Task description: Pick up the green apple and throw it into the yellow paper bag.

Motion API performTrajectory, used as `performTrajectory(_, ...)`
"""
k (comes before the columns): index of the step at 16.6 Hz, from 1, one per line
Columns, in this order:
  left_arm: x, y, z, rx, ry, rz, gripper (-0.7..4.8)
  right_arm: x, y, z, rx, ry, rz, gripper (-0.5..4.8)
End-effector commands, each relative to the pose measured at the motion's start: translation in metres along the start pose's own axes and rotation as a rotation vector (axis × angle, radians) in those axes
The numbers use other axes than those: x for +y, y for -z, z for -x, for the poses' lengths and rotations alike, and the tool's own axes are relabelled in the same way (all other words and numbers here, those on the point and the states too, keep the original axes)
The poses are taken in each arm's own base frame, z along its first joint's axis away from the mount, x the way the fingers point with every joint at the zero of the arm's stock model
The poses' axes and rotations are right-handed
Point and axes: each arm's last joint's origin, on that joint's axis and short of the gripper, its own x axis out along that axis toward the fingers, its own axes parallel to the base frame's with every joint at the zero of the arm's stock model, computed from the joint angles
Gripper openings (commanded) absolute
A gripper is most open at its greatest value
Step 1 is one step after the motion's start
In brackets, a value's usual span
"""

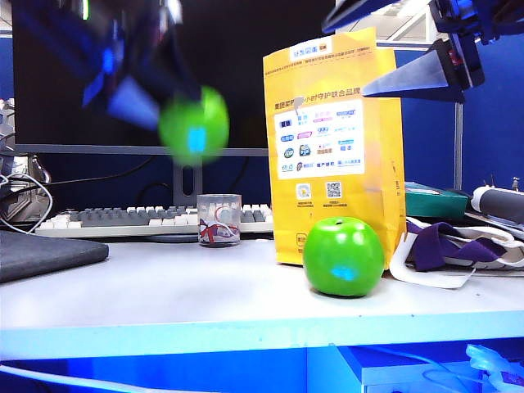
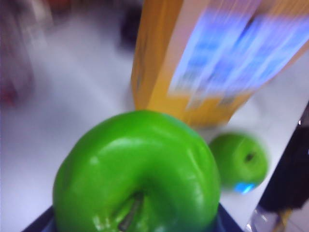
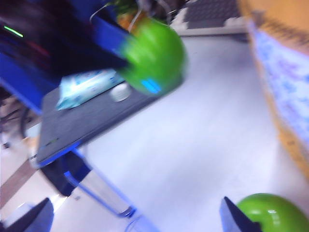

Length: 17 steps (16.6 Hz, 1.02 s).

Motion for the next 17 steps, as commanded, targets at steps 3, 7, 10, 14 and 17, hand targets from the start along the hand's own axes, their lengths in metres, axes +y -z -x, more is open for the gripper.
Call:
performTrajectory(3,-0.027,-0.067,0.052,-0.268,0.137,-0.182,0.92,0.009,-0.025,0.004,-0.11,-0.003,0.077,4.58)
performTrajectory(7,-0.029,-0.087,0.058,-0.437,0.184,-0.295,0.89,0.02,-0.048,0.01,-0.162,-0.023,0.113,4.58)
performTrajectory(10,-0.023,-0.093,0.044,-0.487,0.258,-0.287,0.89,0.028,-0.063,0.014,-0.212,-0.02,0.164,4.58)
performTrajectory(14,-0.047,-0.097,0.0,-0.528,0.357,-0.358,0.89,0.032,-0.076,0.025,-0.175,0.235,0.301,4.58)
performTrajectory(17,-0.056,-0.099,-0.02,-0.567,0.258,-0.39,0.9,0.039,-0.077,0.039,-0.151,0.381,0.353,4.58)
